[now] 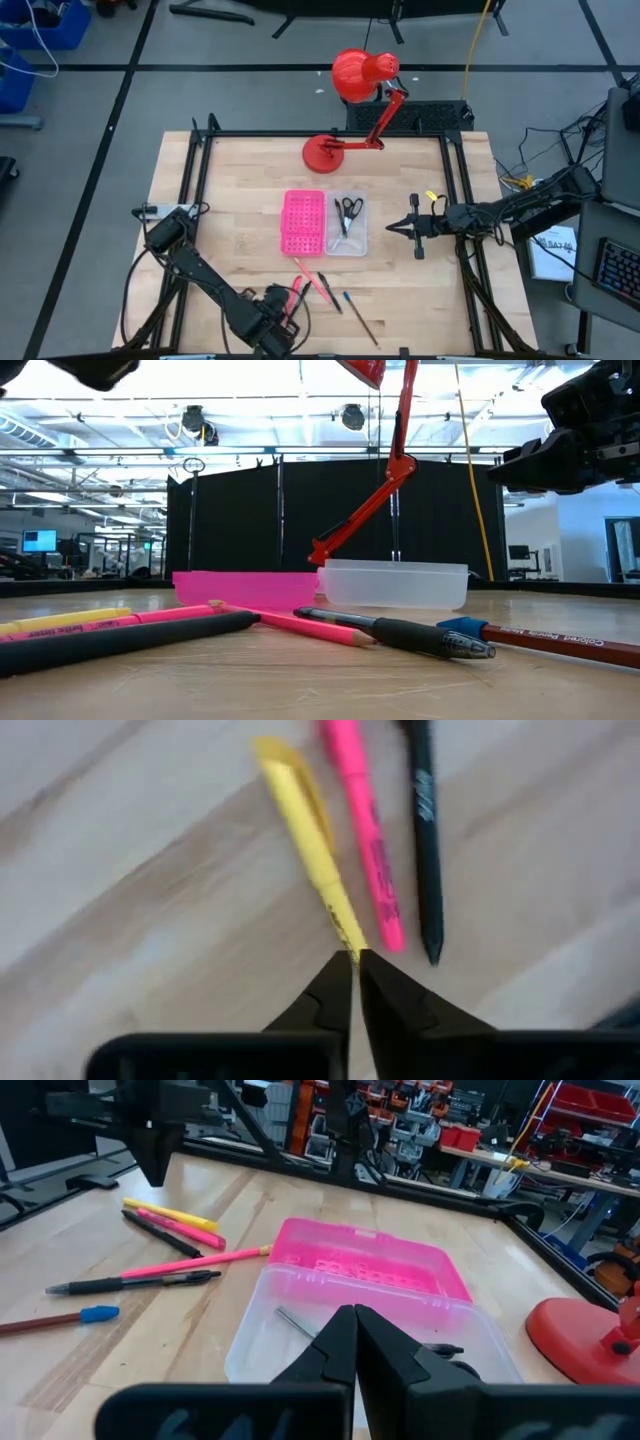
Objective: Pick & place school supplies into a supply box
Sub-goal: Put the yellow pen into the pink supply box
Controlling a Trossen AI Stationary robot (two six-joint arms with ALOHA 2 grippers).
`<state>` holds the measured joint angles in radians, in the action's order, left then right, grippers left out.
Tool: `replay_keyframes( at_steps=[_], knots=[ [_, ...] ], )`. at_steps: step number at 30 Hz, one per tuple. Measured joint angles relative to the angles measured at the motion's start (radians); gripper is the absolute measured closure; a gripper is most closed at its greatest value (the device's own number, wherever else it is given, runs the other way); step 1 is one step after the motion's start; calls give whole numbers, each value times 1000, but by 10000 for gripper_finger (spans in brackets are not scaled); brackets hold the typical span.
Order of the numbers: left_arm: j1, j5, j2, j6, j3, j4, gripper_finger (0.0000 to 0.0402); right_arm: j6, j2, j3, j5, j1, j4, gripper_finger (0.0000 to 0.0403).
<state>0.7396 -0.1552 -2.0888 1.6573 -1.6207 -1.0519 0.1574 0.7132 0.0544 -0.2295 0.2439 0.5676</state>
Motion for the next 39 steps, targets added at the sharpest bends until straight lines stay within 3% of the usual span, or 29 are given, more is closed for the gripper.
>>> replay_keyframes(
  at_steps=[6, 12, 20, 39],
  knots=[
    [-54, 86, 0, -238, 0, 12, 313, 1, 0, 0, 0, 0, -2, 403],
    [-90, 106, 0, -417, -1, 11, 276, 2, 0, 0, 0, 0, -7, 403],
    [-188, 107, 0, -104, -1, -40, 270, 3, 0, 0, 0, 0, -20, 403],
    [-188, 131, -61, -103, 41, -38, 221, -15, 0, 0, 0, 0, -27, 403]
  ],
)
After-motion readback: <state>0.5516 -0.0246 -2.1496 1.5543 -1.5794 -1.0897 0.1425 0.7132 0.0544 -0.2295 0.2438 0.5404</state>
